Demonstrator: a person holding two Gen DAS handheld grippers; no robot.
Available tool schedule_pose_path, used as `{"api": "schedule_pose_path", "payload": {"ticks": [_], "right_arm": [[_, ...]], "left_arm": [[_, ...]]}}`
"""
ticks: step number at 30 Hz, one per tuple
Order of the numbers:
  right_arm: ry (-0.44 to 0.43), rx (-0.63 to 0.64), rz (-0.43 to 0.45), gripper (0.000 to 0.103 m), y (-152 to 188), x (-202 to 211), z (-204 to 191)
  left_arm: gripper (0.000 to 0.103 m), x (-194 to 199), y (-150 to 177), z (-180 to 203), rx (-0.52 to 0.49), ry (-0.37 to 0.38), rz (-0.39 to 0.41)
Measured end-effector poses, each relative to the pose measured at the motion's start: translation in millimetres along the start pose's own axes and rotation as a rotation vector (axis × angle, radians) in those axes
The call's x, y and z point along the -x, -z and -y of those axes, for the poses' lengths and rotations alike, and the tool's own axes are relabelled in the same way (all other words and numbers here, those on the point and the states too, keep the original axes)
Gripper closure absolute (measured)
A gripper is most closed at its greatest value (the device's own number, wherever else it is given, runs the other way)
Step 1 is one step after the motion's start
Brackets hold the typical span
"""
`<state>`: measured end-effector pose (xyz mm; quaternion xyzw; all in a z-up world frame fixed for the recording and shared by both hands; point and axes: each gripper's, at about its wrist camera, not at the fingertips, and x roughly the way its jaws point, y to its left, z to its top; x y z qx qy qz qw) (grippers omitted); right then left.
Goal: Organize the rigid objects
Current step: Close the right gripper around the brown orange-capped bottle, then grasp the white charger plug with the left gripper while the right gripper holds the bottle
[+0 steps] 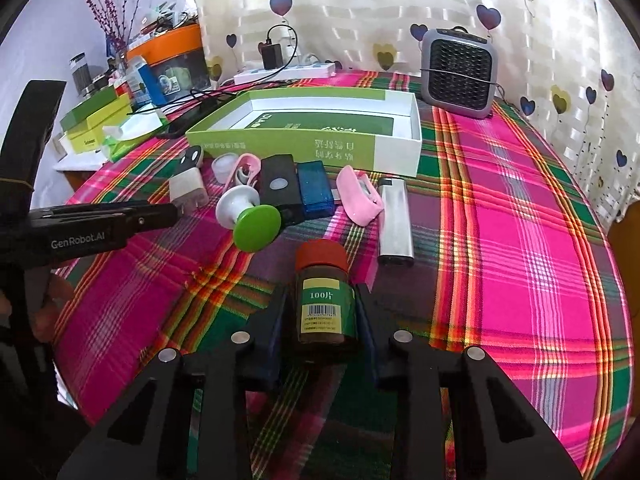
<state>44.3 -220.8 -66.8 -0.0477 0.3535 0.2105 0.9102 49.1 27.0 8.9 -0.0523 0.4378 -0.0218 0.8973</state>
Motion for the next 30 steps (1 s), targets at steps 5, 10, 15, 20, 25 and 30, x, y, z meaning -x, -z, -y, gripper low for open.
{"api": "schedule_pose_path", "payload": {"ticks": [5,10,15,20,25,30], "right_arm": [[-0.001,-0.002,0.001,0.07,-1,-1,0],[0.003,-0.005,0.004,0.07,-1,-1,0],[0.005,-0.009,0.006,0.07,-1,-1,0],[0.006,-0.006,0.008,0.07,-1,-2,0],[0.007,-0.006,0.009,0.07,-1,-1,0],[0.007,-0.008,0.009,0.07,-1,-1,0]], "left_arm": [[0.058,4,1,-12,0.032,-0.008,0.001],[0.058,7,0,9,-0.014,0.056,0.015],[0.058,-1,0,24,-0.043,0.062,-0.005],[0.058,-7,-3,24,-0.036,0.024,-0.009],[0.058,-6,-4,18,-0.046,-0.023,-0.015],[0.058,-1,0,4,-0.033,-0.052,-0.012]]}}
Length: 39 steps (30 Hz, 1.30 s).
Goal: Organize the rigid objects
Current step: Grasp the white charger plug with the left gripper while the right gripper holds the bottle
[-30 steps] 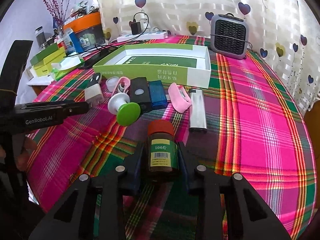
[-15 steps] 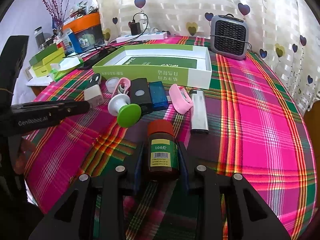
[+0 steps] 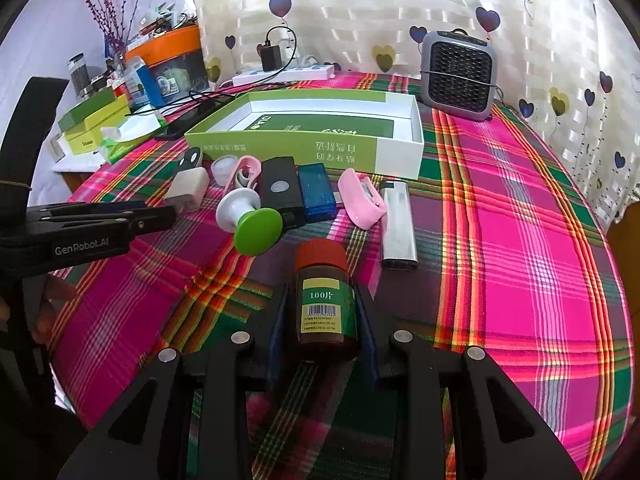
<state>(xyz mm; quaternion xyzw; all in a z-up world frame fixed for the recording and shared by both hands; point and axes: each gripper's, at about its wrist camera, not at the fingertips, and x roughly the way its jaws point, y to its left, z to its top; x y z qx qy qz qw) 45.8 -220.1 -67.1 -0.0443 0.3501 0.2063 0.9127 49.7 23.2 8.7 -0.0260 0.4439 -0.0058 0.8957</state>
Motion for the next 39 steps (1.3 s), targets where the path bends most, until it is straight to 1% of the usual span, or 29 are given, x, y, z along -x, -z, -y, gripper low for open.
{"api": "schedule_pose_path", "payload": {"ticks": [3,5,9,12,14,18,21,24,27,28,30,35,39], "right_arm": [[0.004,0.002,-0.001,0.07,0,0,0],[0.008,0.003,-0.001,0.07,0,0,0],[0.015,0.0,0.0,0.07,-1,0,-1],[0.02,-0.001,0.001,0.07,-1,-1,-3],[0.021,-0.004,0.002,0.07,-1,-1,-3],[0.025,-0.012,0.001,0.07,-1,-1,-3],[0.031,-0.017,0.0,0.07,-2,-1,-4],[0.034,-0.026,-0.001,0.07,-3,-3,-4],[0.035,-0.033,-0.006,0.07,-5,-4,-2],[0.033,-0.037,-0.009,0.07,-6,-5,-2],[0.03,-0.042,-0.015,0.07,-9,-6,-1],[0.04,-0.041,-0.026,0.07,-12,-8,0],[0.049,-0.04,-0.031,0.07,-16,-12,3]], "left_arm": [[0.058,1,1,-7,0.018,-0.009,0.005],[0.058,4,2,-13,0.035,0.0,0.012],[0.058,8,4,-16,0.053,0.051,0.018],[0.058,16,4,-14,0.059,0.114,0.044],[0.058,17,2,-10,0.049,0.124,0.054],[0.058,10,-5,-5,0.035,0.111,0.042],[0.058,0,-9,1,-0.001,0.089,0.012],[0.058,-7,-14,3,-0.006,0.098,0.001],[0.058,-15,-19,10,-0.04,0.1,-0.015],[0.058,-15,-21,11,-0.042,0.094,-0.01],[0.058,-18,-24,13,-0.046,0.113,-0.013],[0.058,-25,-31,14,-0.046,0.103,-0.017],[0.058,-26,-31,15,-0.06,0.095,-0.004]]}}
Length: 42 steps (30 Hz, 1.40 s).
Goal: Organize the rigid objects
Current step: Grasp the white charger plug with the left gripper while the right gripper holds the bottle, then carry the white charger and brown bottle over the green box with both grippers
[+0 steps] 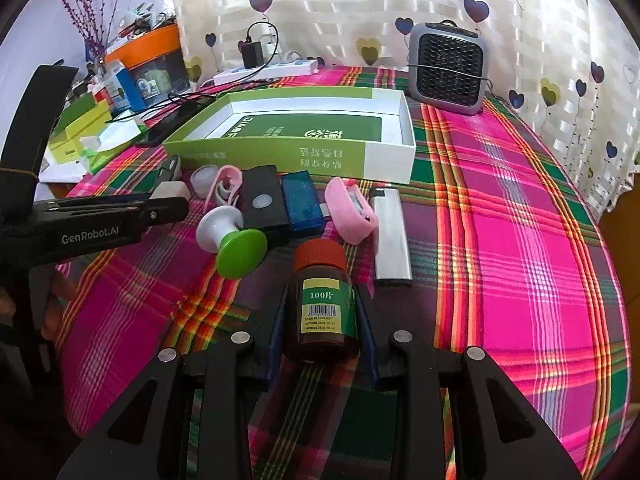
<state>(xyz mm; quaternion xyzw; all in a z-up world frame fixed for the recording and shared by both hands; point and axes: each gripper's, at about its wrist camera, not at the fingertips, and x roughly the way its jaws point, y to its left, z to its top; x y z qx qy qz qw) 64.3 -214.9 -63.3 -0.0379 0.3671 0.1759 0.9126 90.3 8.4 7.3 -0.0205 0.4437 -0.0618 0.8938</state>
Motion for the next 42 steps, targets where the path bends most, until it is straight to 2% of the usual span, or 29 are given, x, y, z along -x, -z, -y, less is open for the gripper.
{"api": "schedule_pose_path", "payload": {"ticks": [12,16,19,42], "right_arm": [[0.027,-0.009,0.0,0.07,-2,-2,-1],[0.035,-0.017,0.001,0.07,-1,-2,-2],[0.038,-0.019,0.001,0.07,-2,-2,-3],[0.043,-0.024,0.001,0.07,-3,-3,-2]], "left_arm": [[0.058,3,6,5,-0.023,-0.019,0.01],[0.066,4,8,1,-0.006,-0.019,0.015],[0.068,6,9,-1,0.001,-0.013,0.018],[0.069,6,10,-4,0.005,-0.004,0.02]]}}
